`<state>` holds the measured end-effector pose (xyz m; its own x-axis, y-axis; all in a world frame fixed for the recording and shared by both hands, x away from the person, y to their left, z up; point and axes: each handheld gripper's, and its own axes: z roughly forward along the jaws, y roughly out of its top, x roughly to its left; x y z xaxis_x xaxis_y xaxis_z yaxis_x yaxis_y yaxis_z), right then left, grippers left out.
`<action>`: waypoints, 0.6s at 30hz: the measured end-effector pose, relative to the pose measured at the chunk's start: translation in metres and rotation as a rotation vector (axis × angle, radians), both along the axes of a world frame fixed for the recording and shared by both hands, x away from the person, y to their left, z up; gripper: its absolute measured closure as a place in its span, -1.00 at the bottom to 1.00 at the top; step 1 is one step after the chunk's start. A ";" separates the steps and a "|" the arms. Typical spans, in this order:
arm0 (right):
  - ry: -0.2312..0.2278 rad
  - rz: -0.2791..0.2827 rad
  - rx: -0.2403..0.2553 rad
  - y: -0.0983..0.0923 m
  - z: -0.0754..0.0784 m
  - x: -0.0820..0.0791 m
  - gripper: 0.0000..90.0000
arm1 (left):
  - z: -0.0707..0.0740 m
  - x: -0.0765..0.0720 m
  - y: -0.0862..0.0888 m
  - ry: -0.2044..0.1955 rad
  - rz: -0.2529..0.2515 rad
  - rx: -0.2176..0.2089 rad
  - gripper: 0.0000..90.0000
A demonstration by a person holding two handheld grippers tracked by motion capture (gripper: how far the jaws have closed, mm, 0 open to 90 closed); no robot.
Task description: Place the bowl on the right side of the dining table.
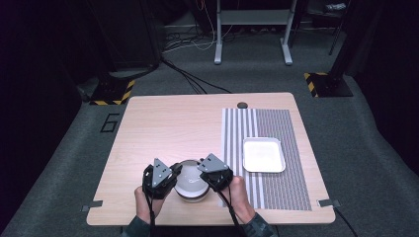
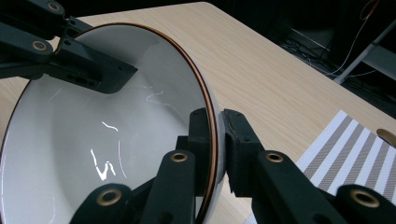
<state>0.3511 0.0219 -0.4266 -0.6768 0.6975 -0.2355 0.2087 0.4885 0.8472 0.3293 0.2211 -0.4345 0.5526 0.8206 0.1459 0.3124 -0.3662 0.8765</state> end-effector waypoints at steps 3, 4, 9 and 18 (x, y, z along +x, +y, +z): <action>-0.012 -0.001 0.001 -0.002 0.003 -0.001 0.83 | 0.003 0.000 -0.002 -0.007 -0.006 0.001 0.80; -0.016 -0.002 0.005 -0.003 0.004 -0.001 0.83 | 0.004 0.000 -0.002 -0.010 -0.008 -0.002 0.80; -0.029 -0.007 0.010 -0.007 0.007 -0.003 0.83 | 0.009 0.000 -0.004 -0.014 -0.018 -0.006 0.79; -0.060 -0.020 0.020 -0.014 0.013 -0.005 0.83 | 0.016 0.001 -0.011 -0.032 -0.034 -0.010 0.79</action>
<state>0.3461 0.0081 -0.4135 -0.6478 0.7155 -0.2614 0.1663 0.4676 0.8681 0.3303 0.2105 -0.4182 0.5757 0.8027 0.1559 0.2713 -0.3674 0.8896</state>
